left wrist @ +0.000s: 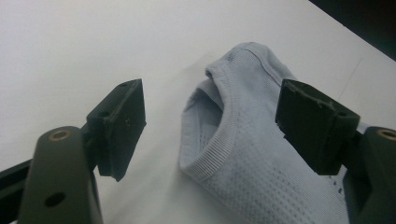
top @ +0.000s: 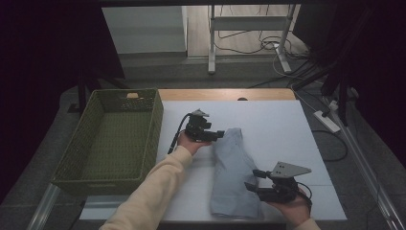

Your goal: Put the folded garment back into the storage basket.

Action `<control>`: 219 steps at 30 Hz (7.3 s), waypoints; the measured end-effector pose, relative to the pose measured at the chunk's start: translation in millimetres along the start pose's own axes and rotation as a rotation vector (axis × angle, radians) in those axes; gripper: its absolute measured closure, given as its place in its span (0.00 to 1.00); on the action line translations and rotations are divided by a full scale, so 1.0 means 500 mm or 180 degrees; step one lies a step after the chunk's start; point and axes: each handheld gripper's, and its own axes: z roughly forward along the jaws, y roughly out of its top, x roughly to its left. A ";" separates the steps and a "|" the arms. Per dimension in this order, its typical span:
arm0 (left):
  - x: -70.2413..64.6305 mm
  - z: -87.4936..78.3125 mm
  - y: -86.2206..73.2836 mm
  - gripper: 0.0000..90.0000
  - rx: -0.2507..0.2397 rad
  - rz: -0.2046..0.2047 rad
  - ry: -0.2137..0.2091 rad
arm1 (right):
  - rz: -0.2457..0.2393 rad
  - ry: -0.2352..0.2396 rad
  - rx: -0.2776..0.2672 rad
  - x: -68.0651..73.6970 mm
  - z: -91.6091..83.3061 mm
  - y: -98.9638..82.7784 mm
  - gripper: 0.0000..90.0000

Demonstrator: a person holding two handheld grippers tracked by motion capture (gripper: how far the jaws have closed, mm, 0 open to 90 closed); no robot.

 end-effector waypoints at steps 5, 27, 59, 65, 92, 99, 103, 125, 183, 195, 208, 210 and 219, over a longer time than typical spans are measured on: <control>0.008 0.020 0.007 0.28 0.0056 0.0028 0.0000 | 0.0003 -0.0017 0.0035 -0.002 0.003 0.000 0.45; 0.012 0.129 0.031 0.31 0.0373 0.0256 0.0054 | 0.0041 -0.0062 0.0049 -0.008 0.008 -0.001 0.43; -0.030 0.153 0.012 0.83 0.0558 0.0604 -0.0293 | 0.0030 -0.0096 0.0062 -0.010 0.008 -0.001 0.43; -0.036 0.149 0.013 0.88 0.0523 0.0702 -0.0247 | 0.0032 -0.0114 0.0064 -0.011 0.007 -0.002 0.43; 0.017 0.027 0.072 0.90 -0.0053 0.0537 -0.0021 | 0.0321 -0.0282 0.0067 -0.023 0.001 -0.010 0.37; 0.018 0.027 0.071 0.90 -0.0050 0.0532 -0.0019 | 0.0551 -0.0327 0.0273 -0.031 0.005 -0.027 0.35; 0.018 0.027 0.072 0.90 -0.0057 0.0528 -0.0018 | 0.0642 -0.0289 0.0468 -0.031 0.017 -0.039 0.35; 0.010 0.023 0.077 0.90 -0.0067 0.0553 -0.0009 | 0.0773 -0.0170 0.0906 -0.038 0.045 -0.054 0.70; 0.003 -0.102 0.136 0.90 -0.0437 0.0664 0.0141 | 0.0808 0.0341 -0.0171 -0.039 0.012 -0.007 0.88; 0.003 -0.142 0.147 0.90 -0.0517 0.0691 0.0204 | 0.0827 0.0453 -0.0358 -0.030 0.015 0.014 0.88; 0.001 -0.193 0.160 0.90 -0.0622 0.0731 0.0307 | 0.0792 0.0494 -0.0528 -0.021 0.013 0.045 0.89; 0.001 -0.201 0.161 0.90 -0.0631 0.0730 0.0324 | 0.0775 0.0507 -0.0551 -0.019 0.015 0.051 0.88; 0.005 -0.240 0.166 0.90 -0.0681 0.0730 0.0400 | 0.0731 0.0581 -0.0618 -0.008 0.028 0.077 0.89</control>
